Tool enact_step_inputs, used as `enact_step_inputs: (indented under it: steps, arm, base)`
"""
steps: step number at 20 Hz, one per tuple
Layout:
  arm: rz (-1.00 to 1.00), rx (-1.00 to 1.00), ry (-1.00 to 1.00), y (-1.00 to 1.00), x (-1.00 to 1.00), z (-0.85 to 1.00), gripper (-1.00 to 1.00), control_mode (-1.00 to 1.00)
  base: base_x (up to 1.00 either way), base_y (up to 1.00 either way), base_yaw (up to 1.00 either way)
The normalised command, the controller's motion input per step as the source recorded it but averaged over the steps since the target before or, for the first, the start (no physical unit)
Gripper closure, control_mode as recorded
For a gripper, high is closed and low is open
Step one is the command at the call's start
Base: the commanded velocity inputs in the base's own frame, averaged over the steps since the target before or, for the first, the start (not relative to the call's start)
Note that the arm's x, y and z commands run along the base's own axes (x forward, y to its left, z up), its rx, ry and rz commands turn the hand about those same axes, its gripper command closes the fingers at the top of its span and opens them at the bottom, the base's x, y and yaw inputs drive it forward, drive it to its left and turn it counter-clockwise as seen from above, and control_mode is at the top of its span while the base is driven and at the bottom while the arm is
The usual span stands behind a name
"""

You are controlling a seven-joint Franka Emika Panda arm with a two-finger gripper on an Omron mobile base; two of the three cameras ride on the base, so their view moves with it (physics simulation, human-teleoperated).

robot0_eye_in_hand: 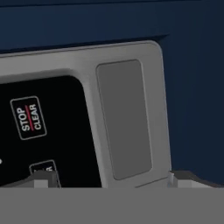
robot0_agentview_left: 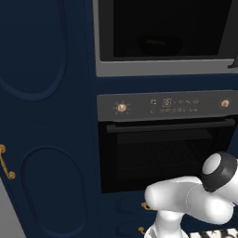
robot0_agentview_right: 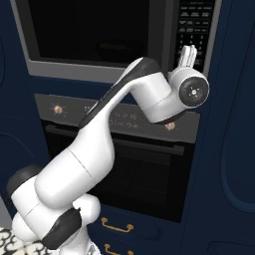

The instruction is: Pick the squash from the sink and place it in the bowl. Then pick the bowl and place it in the microwave. Then close the microwave door and press the start button.

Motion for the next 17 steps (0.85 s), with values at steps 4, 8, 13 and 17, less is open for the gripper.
enact_step_inputs:
  steps: [4,8,13,17]
  arm:
    - [0.00,0.00,0.00,-0.09,0.40,0.00,-1.00,-1.00]
    - [0.00,0.00,0.00,-0.12,0.35,0.00,-1.00,-1.00]
    - [0.02,0.00,-0.10,0.02,-0.16,-0.03,-1.00,-1.00]
    - [0.03,0.00,-0.11,0.43,-0.71,-0.16,-1.00,-1.00]
  base:
    - [0.00,0.00,0.00]
    - [0.00,0.00,0.00]
    - [0.00,0.00,0.00]
    - [0.00,0.00,0.00]
